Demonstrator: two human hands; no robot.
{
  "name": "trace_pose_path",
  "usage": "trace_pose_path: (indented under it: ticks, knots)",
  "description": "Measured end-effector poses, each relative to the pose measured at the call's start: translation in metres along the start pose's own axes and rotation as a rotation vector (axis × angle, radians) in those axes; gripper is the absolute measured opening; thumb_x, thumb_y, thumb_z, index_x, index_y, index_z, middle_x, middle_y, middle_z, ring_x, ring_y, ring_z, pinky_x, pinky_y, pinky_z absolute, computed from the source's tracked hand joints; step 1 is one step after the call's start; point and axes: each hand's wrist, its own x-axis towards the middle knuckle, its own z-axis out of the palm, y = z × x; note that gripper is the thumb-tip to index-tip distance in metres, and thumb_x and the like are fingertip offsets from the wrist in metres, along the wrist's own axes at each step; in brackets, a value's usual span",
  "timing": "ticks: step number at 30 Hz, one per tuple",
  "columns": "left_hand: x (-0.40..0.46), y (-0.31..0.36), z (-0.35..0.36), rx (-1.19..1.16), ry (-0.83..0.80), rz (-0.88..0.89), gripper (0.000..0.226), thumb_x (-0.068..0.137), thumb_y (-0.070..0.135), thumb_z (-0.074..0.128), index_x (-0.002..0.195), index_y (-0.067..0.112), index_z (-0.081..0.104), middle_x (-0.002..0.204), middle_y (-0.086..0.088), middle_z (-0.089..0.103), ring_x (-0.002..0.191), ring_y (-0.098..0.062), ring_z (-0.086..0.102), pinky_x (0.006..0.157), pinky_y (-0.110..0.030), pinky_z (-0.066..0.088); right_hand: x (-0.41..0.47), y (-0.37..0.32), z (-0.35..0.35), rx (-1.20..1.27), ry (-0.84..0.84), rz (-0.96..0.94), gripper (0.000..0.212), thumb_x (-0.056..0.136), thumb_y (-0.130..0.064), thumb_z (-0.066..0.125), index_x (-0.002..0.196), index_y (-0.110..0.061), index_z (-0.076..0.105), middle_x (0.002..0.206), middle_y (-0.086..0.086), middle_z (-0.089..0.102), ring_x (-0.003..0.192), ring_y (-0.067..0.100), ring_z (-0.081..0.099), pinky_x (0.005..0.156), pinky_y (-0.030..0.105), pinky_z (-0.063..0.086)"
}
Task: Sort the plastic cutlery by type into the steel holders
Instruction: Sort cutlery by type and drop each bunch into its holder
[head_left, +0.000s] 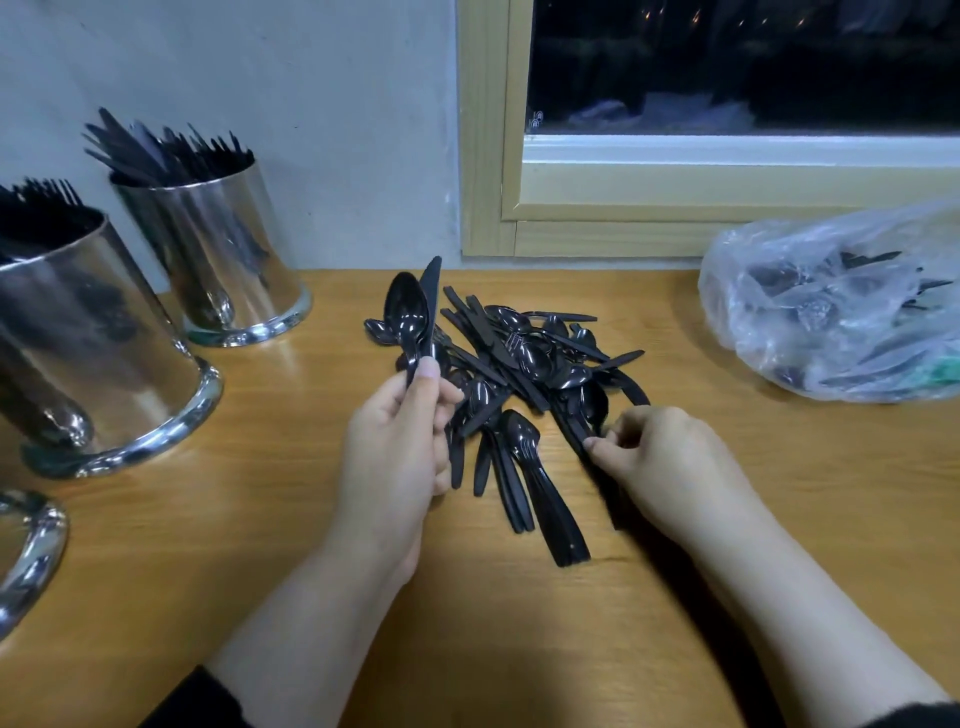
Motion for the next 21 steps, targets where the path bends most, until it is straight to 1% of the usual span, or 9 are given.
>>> trace_pose_path:
  ticks: [4,6,8,11,13,16,18,19,21]
  knots:
    - [-0.002,-0.001,0.001,-0.02,0.008,-0.018,0.036,0.106,0.038,0.05,0.09,0.009,0.063,0.068,0.003,0.045,0.052,-0.012,0.029,0.047,-0.03,0.022,-0.001,0.003,-0.005,0.155,0.09,0.033,0.029,0.086,-0.036,0.066,0.067,-0.016,0.061,0.057,0.0,0.062,0.067,0.025,0.062,0.06,0.033,0.044]
    - [-0.003,-0.001,-0.001,-0.047,0.021,-0.031,0.036,0.106,0.038,0.05,0.092,0.009,0.065,0.068,0.004,0.046,0.052,-0.012,0.029,0.046,-0.029,0.022,-0.003,0.002,-0.01,0.257,0.208,-0.039,0.03,0.088,-0.036,0.064,0.067,-0.016,0.058,0.054,0.0,0.061,0.063,0.023,0.061,0.06,0.034,0.045]
    - [-0.003,0.001,0.0,-0.062,0.03,-0.039,0.037,0.107,0.039,0.048,0.095,0.009,0.067,0.068,0.004,0.046,0.051,-0.011,0.029,0.044,-0.027,0.023,-0.009,-0.007,-0.009,0.376,0.269,-0.174,0.031,0.092,-0.037,0.063,0.069,-0.018,0.057,0.053,-0.004,0.06,0.057,0.012,0.056,0.059,0.032,0.044]
    - [-0.007,0.002,0.009,-0.068,0.012,-0.059,0.039,0.108,0.04,0.044,0.099,0.01,0.067,0.069,0.004,0.044,0.05,-0.01,0.028,0.042,-0.025,0.022,-0.026,-0.034,0.005,0.517,0.137,-0.325,0.024,0.095,-0.037,0.062,0.075,-0.023,0.06,0.06,-0.003,0.062,0.056,0.012,0.054,0.056,0.024,0.041]
    - [-0.01,0.003,0.016,-0.066,-0.001,-0.073,0.038,0.109,0.039,0.042,0.099,0.012,0.067,0.068,0.003,0.041,0.048,-0.009,0.027,0.04,-0.023,0.02,-0.032,-0.049,0.017,0.539,0.073,-0.386,0.021,0.095,-0.034,0.063,0.077,-0.025,0.06,0.066,-0.004,0.063,0.06,0.012,0.055,0.057,0.021,0.041]
    - [-0.013,0.005,0.021,-0.072,-0.025,-0.089,0.036,0.111,0.034,0.038,0.1,0.012,0.064,0.058,0.008,0.046,0.037,-0.005,0.035,0.036,-0.017,0.027,-0.033,-0.062,0.028,0.598,0.037,-0.363,0.02,0.098,-0.031,0.061,0.079,-0.026,0.062,0.069,-0.01,0.067,0.064,0.008,0.061,0.059,0.018,0.044]
    - [-0.014,0.006,0.021,-0.062,-0.05,-0.098,0.037,0.111,0.033,0.037,0.097,0.012,0.064,0.053,0.011,0.048,0.035,-0.001,0.039,0.035,-0.015,0.03,-0.033,-0.065,0.031,0.616,0.006,-0.344,0.019,0.1,-0.033,0.058,0.082,-0.029,0.063,0.07,-0.014,0.069,0.065,0.005,0.065,0.063,0.025,0.05]
    - [-0.015,0.006,0.021,-0.049,-0.063,-0.099,0.038,0.111,0.033,0.037,0.096,0.013,0.066,0.052,0.011,0.047,0.036,-0.001,0.039,0.035,-0.015,0.031,-0.033,-0.066,0.032,0.606,-0.004,-0.348,0.018,0.1,-0.032,0.056,0.083,-0.032,0.063,0.071,-0.017,0.069,0.065,0.002,0.065,0.064,0.023,0.048]
    - [-0.014,0.003,0.021,0.0,-0.08,-0.081,0.04,0.111,0.033,0.038,0.097,0.014,0.069,0.053,0.012,0.049,0.04,0.0,0.041,0.039,-0.016,0.032,-0.035,-0.068,0.031,0.619,-0.023,-0.36,0.019,0.101,-0.028,0.054,0.087,-0.037,0.063,0.067,-0.021,0.069,0.06,-0.007,0.063,0.058,0.01,0.041]
